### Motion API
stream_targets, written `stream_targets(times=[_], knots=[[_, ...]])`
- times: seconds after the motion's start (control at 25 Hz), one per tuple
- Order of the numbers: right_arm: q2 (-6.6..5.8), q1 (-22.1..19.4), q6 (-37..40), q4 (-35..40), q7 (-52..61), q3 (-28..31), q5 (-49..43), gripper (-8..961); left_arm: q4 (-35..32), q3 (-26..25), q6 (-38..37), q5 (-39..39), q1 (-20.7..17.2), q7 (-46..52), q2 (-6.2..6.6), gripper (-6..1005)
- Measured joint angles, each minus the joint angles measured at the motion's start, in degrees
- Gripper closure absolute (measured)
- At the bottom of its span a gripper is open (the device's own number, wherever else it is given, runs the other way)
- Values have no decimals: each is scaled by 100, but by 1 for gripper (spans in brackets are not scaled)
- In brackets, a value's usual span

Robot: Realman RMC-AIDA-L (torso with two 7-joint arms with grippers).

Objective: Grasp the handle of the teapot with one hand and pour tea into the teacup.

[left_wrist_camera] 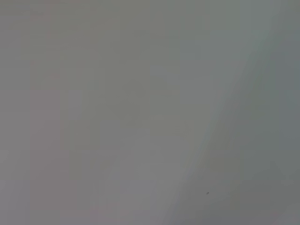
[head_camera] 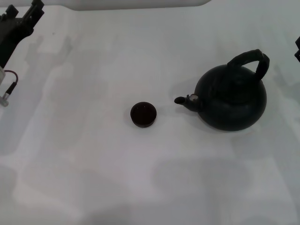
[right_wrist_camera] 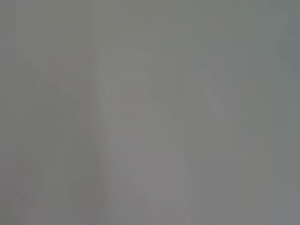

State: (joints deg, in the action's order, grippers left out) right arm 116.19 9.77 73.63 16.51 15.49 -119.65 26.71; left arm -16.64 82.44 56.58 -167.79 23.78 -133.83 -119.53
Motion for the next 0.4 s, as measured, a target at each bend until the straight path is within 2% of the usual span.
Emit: stream_targets(times=[0.4], knots=[[0, -1, -70, -30, 43, -46, 8, 79, 38, 0, 32, 0, 32, 14, -1, 123]])
